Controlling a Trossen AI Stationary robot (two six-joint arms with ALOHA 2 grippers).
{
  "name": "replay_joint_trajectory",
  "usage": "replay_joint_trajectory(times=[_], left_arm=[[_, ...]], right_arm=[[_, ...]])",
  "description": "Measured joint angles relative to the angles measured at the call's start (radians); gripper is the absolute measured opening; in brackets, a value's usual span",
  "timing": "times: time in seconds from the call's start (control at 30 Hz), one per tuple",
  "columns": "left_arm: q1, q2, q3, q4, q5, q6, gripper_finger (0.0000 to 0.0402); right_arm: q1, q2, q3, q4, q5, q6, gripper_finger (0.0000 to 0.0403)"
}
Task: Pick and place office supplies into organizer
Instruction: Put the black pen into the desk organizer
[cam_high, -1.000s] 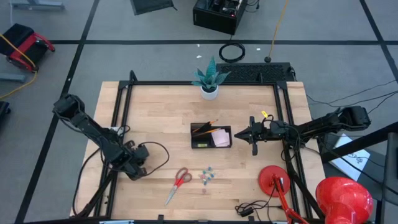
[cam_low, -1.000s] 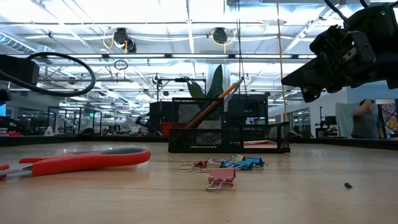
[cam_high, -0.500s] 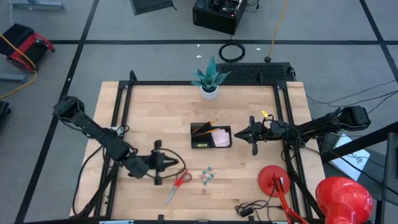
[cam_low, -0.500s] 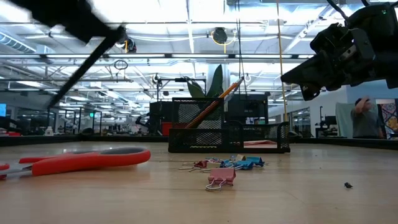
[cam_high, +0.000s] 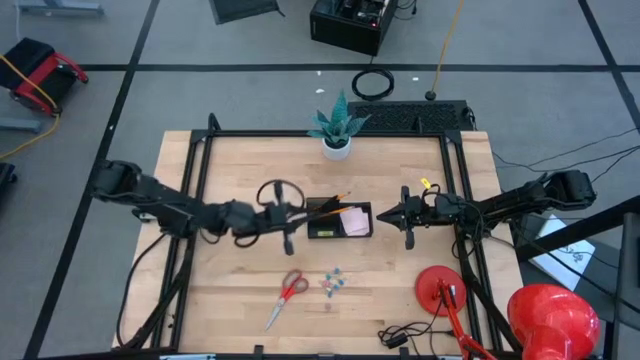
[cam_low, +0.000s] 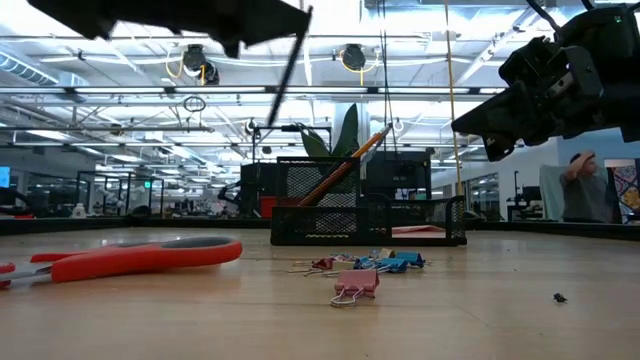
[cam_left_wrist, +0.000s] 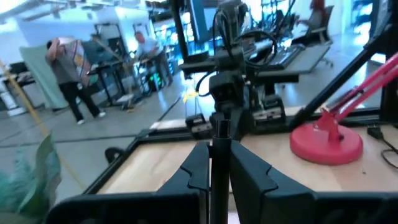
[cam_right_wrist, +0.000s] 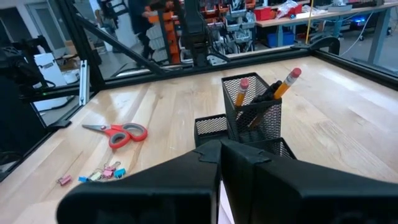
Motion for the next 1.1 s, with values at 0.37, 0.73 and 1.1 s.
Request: replay_joint_trajectory(times=[0.37, 0.73, 1.1], left_arm=[[0.177, 0.206, 0.000, 0.275, 0.222, -0.054, 0.0032], [0.224, 0.254, 0.002, 0.182, 0.216, -0.091, 0.0029], [0.237, 0.253, 0.002, 0.082, 0.182, -0.134, 0.0033]], right_arm=[[0.000, 0.000, 0.000, -0.001, 0.000, -0.011, 0.0004], [0.000, 0.000, 0.000, -0.001, 0.000, -0.017, 0.0004], [0.000, 0.000, 0.000, -0.001, 0.000, -0.017, 0.0004]])
